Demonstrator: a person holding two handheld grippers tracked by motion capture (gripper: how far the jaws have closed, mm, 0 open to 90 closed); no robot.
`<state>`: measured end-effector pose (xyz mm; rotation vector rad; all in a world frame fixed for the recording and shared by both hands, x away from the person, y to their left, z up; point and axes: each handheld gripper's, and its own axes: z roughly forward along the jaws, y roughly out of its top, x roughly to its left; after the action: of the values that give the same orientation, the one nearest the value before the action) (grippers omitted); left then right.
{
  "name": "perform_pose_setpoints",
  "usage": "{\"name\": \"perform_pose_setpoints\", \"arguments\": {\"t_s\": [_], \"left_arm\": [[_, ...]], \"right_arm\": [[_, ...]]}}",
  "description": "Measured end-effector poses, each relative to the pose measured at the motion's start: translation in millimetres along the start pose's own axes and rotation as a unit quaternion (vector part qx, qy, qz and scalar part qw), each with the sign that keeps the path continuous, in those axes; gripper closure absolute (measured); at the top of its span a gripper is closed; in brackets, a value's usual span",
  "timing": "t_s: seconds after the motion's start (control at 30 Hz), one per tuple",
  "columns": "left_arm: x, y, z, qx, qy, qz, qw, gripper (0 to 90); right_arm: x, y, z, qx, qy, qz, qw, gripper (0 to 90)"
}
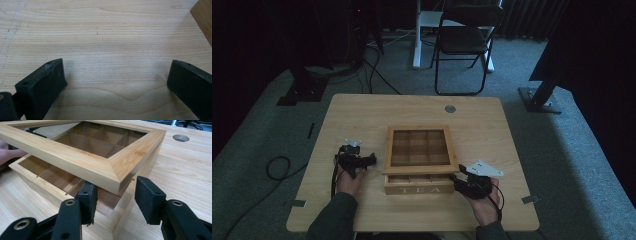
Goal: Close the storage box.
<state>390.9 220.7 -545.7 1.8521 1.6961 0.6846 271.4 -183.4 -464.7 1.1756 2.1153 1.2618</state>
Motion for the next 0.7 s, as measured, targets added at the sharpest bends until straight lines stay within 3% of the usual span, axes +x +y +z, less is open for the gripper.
{"name": "perform_pose_setpoints", "arguments": {"t_s": [0.7], "left_arm": [[0.0, 0.0, 0.0, 0.0, 0.0, 0.0, 1.0, 1.6]], "right_arm": [[1.4, -8.0, 1.5, 0.006, 0.0, 0.001, 1.0, 52.2]]}}
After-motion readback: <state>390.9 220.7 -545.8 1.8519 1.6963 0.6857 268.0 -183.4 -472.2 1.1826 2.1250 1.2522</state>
